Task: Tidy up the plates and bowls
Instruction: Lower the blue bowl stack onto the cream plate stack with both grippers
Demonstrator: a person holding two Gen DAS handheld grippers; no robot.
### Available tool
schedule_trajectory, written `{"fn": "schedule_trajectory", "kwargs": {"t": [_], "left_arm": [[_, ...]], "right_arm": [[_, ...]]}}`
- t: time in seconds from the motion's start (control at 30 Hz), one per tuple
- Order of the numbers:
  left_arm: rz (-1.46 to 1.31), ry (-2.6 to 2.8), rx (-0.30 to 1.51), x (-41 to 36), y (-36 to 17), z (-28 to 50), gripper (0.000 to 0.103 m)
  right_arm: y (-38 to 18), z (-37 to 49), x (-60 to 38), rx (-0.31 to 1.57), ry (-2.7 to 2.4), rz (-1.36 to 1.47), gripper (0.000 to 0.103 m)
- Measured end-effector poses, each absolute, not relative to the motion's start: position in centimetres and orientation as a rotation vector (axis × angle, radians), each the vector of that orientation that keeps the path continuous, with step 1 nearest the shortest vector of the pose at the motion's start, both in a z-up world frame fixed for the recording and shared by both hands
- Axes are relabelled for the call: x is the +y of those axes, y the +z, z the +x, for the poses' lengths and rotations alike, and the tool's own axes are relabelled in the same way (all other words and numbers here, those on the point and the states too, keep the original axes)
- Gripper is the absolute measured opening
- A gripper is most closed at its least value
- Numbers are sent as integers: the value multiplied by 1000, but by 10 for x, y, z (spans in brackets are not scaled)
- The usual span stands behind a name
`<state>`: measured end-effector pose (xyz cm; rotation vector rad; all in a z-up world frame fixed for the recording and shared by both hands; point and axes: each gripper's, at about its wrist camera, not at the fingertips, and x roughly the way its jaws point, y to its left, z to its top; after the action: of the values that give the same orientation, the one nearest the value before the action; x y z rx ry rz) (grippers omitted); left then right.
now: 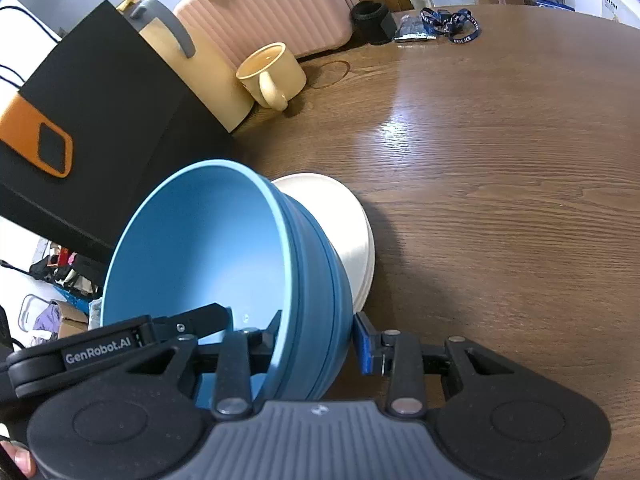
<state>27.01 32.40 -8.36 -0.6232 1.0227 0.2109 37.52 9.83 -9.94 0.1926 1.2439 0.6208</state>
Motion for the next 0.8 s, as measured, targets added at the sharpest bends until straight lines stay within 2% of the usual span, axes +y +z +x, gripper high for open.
{"fn": "schedule_trajectory", "kwargs": {"t": [0.8], "left_arm": [[-630, 180, 1096, 364, -115, 310, 40]], "right_arm": [[-126, 405, 137, 1300, 559, 174, 32]]}}
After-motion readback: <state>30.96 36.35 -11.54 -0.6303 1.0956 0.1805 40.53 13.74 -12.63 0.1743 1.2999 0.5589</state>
